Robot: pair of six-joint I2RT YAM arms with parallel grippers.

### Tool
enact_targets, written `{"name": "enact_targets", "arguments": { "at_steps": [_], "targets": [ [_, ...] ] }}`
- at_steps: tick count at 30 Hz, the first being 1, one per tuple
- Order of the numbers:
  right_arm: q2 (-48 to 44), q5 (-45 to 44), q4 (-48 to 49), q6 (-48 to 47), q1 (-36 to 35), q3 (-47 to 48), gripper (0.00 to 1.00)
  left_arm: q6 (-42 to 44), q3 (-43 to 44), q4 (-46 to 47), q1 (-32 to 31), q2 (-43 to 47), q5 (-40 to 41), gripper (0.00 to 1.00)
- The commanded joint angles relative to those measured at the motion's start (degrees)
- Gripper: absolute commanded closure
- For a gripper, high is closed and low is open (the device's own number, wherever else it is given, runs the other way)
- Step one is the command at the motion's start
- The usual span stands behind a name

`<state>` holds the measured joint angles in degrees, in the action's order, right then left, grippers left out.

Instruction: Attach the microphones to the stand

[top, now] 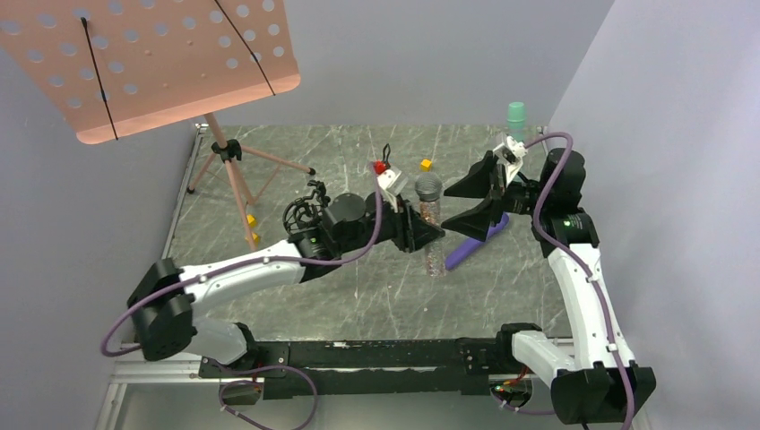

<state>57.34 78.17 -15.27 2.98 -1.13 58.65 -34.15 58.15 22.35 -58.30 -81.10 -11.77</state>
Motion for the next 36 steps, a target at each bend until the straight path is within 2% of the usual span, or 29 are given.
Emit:
{"name": "enact_targets", "arguments": {
  "at_steps": [1,7,9,11,13,16,20,22,24,28,31,33,36],
  "targets": [
    [-1.86,5.38,-10.19,-12.3,0.4,5.65,0.0,3.64,-1.6,-1.76,0.54,9.93,2.6,1.0],
    [-2.38,5.25,-19.01,-22.37,0.77,6.11,0.0,7.92,-5.0,-11.34,0.56,22.59,6.84,1.0],
    [-2.3,6.65,-14.07,-18.41,0.39,2.43,0.0,8.99,-5.21,-12.81,0.56,25.57,7.78,1.0],
    [-1.62,8.23,-5.65,-10.55,-1.56,-1.03,0.0,9.5,-4.99,-12.85,0.56,27.19,7.96,1.0],
    [-1.17,7.0,-3.85,-10.4,-5.05,-1.63,0.0,9.35,-4.77,-11.78,0.56,27.66,7.68,1.0],
    [0.44,3.11,-8.45,-15.23,-12.45,1.07,0.0,8.75,-4.17,-9.38,0.56,26.53,7.7,1.0],
    [3.93,-0.12,-10.85,-15.14,-19.28,4.93,0.0,7.78,-3.11,-5.75,0.49,23.48,7.06,1.0],
    [5.46,-1.19,-10.51,-13.44,-21.47,5.94,0.0,7.23,-2.67,-3.9,0.47,22.22,6.54,1.0],
    [6.31,-0.71,-6.22,-8.31,-23.0,4.83,0.01,6.56,-2.44,-2.15,0.41,20.94,5.96,1.0],
    [6.57,0.45,8.2,5.97,-23.4,-0.3,0.13,5.88,-2.6,0.46,0.38,19.66,5.2,1.0],
    [6.69,0.61,13.82,10.89,-23.48,-2.65,0.26,5.79,-2.68,1.82,0.38,19.15,4.78,1.0],
    [6.87,1.02,14.98,12.23,-23.48,-3.24,0.42,5.8,-2.99,2.68,0.34,19.27,4.94,1.0],
    [7.09,1.74,16.64,13.18,-23.45,-3.69,0.74,6.11,-3.67,3.71,0.38,19.84,5.76,1.0]
  ]
}}
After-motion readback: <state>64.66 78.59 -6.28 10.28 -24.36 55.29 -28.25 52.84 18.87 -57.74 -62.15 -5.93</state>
